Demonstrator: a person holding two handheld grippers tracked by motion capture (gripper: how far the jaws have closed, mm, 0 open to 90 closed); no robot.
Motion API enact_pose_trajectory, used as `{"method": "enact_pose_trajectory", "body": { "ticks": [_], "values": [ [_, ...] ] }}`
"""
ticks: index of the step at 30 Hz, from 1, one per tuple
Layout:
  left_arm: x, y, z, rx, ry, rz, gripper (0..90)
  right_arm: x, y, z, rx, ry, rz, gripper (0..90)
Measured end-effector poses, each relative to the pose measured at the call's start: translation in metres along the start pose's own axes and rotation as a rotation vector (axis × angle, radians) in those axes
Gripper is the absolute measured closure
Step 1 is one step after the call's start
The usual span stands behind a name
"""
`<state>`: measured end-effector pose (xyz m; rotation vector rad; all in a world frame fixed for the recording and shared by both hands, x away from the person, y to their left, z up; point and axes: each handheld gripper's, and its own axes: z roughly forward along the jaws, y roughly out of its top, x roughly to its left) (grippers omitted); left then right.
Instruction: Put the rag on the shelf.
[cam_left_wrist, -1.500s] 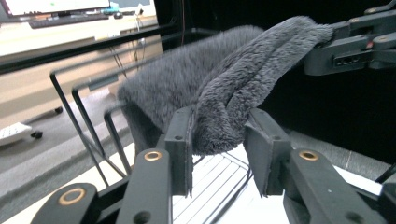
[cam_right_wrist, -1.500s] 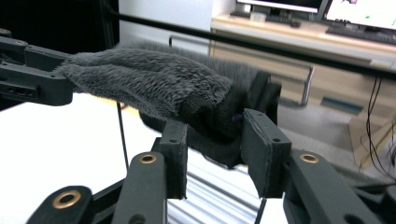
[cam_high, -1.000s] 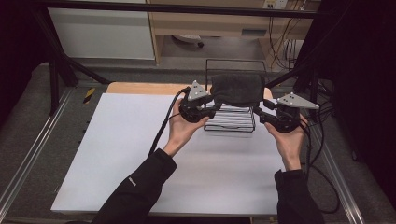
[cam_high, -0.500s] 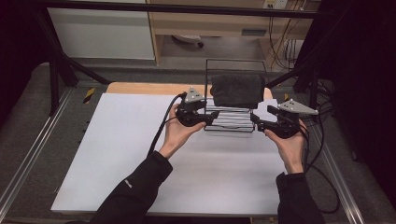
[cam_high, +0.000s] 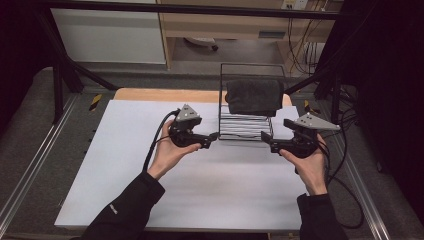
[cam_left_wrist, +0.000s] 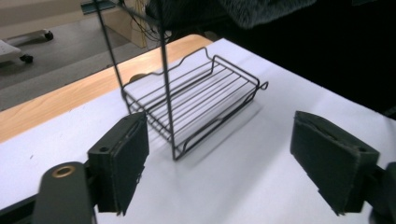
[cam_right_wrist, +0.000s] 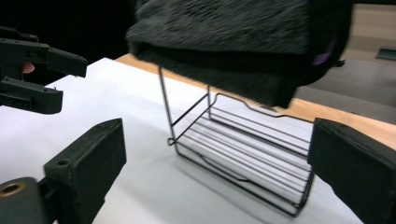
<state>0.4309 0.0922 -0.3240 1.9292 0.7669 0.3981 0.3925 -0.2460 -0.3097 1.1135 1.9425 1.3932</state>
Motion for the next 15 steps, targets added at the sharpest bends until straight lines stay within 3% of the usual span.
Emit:
{"method": "enact_pose_trajectory", "body": {
  "ticks": [9,15],
  "values": [
    [0.013,-0.039,-0.039,0.011,0.058,-0.009,8.9,0.021,-0.016,0.005,0.026,0.053,-0.01,0.7],
    [0.023,-0.069,-0.064,0.017,0.096,-0.021,7.7,0.028,-0.035,0.01,0.045,0.101,-0.013,0.5]
  ]
}}
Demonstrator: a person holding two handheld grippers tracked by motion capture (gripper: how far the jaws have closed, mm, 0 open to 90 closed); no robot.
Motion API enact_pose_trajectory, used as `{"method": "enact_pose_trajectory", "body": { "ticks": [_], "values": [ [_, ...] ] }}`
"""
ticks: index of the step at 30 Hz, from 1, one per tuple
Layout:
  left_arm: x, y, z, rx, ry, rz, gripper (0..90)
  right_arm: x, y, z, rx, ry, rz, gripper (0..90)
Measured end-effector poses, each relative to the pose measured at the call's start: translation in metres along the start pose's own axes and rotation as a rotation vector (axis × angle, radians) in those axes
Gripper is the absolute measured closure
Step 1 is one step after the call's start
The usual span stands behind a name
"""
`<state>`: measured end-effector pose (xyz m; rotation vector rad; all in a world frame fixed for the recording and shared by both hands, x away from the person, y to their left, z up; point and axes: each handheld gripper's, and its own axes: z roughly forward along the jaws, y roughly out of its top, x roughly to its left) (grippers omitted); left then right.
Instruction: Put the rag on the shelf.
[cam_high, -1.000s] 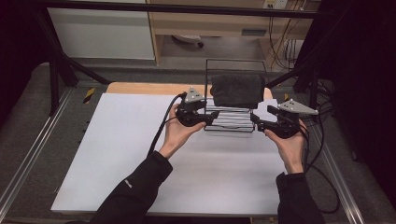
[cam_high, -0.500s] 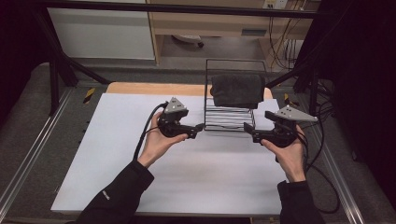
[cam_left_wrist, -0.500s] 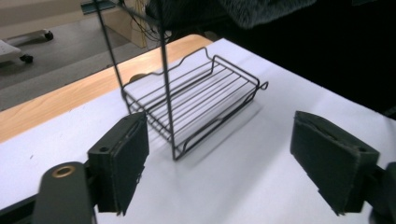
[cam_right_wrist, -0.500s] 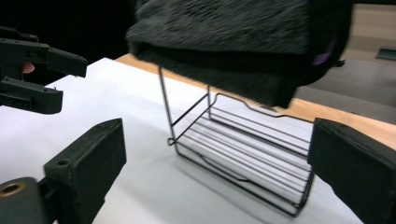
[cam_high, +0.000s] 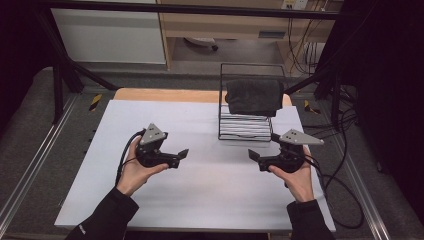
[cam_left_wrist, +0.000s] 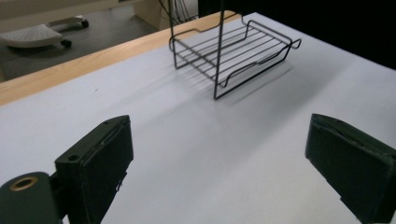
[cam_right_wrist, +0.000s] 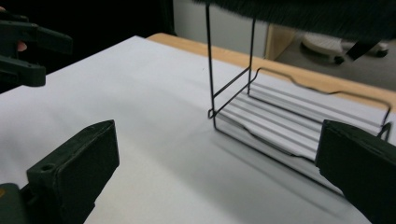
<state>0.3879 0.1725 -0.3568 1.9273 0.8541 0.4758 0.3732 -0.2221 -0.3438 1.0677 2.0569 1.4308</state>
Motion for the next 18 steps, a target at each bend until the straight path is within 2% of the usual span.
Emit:
{"method": "enact_pose_trajectory", "body": {
  "ticks": [4,9,11,18],
  "values": [
    [0.009,-0.024,-0.012,0.007,0.003,-0.022,7.7,0.001,-0.018,0.007,0.041,0.034,0.0,0.5],
    [0.019,-0.052,-0.022,0.021,0.0,-0.044,7.7,-0.003,-0.041,0.01,0.071,0.05,0.008,0.5],
    [0.022,-0.061,-0.026,0.025,0.003,-0.047,7.7,-0.005,-0.05,0.009,0.077,0.051,0.005,0.5],
    [0.035,-0.088,-0.037,0.044,0.024,-0.067,7.9,-0.016,-0.076,0.006,0.109,0.069,0.04,0.5]
  ]
}}
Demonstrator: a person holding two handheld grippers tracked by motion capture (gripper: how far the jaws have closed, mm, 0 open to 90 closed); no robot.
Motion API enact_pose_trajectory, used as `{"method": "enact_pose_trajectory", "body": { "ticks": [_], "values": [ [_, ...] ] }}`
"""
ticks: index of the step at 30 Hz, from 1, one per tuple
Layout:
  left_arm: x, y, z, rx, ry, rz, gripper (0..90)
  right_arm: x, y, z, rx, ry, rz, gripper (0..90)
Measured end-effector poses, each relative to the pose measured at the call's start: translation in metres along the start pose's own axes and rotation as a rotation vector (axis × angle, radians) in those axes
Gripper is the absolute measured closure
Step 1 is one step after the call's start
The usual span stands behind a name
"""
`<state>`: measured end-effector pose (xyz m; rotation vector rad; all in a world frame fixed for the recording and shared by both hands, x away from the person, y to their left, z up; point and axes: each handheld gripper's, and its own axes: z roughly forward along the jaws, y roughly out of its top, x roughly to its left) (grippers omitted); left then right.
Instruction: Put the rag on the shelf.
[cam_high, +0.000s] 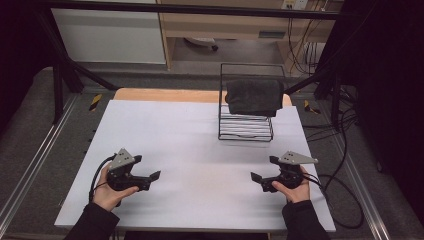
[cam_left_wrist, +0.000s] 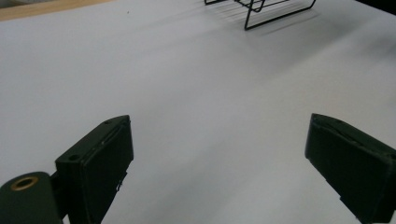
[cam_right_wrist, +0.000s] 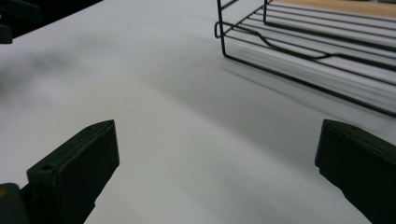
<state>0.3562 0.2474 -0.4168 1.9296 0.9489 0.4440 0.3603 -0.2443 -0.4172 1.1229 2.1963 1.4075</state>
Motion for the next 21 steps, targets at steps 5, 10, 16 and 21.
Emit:
{"method": "enact_pose_trajectory", "body": {
  "ticks": [5,10,16,21],
  "values": [
    [0.008,-0.016,-0.004,0.022,0.011,0.016,8.1,-0.009,-0.016,-0.002,0.028,-0.002,0.01,0.5],
    [0.016,-0.028,-0.009,0.029,0.016,0.003,8.1,-0.016,-0.03,-0.007,0.048,-0.008,0.021,0.6],
    [0.02,-0.039,-0.011,0.04,0.033,-0.003,7.9,-0.021,-0.037,-0.006,0.077,-0.019,0.021,0.6],
    [0.021,-0.043,-0.01,0.05,0.038,-0.017,8.0,-0.02,-0.039,-0.005,0.092,-0.019,0.011,0.6]
  ]
}}
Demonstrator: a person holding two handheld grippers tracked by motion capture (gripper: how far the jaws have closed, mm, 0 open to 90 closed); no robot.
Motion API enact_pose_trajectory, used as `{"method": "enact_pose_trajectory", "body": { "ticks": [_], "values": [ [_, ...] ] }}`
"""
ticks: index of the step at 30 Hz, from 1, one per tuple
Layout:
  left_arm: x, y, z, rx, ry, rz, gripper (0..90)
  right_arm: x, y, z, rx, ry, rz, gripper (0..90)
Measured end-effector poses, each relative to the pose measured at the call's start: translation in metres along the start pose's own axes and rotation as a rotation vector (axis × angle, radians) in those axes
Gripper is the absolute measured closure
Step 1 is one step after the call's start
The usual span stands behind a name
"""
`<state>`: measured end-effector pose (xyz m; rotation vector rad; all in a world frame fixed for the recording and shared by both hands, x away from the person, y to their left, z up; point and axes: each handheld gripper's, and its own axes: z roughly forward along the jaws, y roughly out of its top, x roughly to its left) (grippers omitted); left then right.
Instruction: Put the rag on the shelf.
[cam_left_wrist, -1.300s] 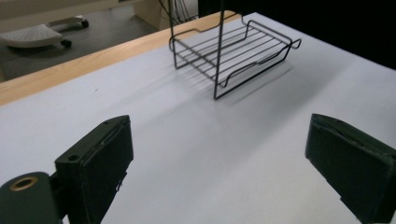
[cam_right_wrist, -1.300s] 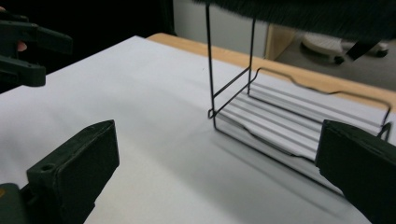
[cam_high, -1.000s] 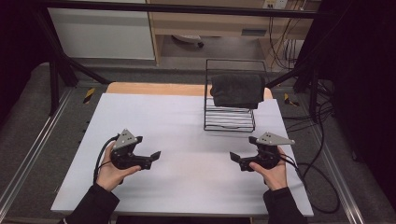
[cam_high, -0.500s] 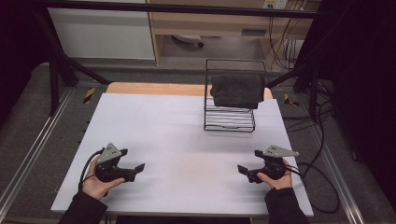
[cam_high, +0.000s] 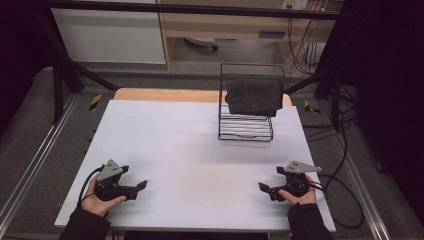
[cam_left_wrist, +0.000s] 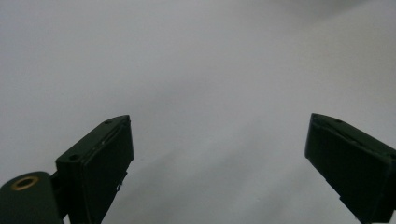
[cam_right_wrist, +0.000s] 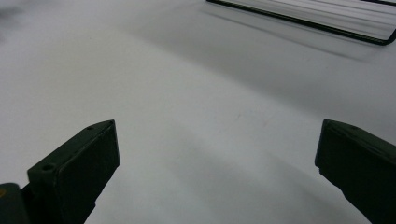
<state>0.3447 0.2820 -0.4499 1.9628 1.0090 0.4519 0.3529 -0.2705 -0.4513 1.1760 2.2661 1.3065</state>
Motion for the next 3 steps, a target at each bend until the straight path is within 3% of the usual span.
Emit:
{"method": "enact_pose_trajectory", "body": {
  "ticks": [3],
  "values": [
    [-0.0004,-0.0003,0.0001,-0.002,-0.003,0.007,8.0,0.0004,-0.0005,0.0012,0.005,-0.001,-0.005,0.6]
  ]
}}
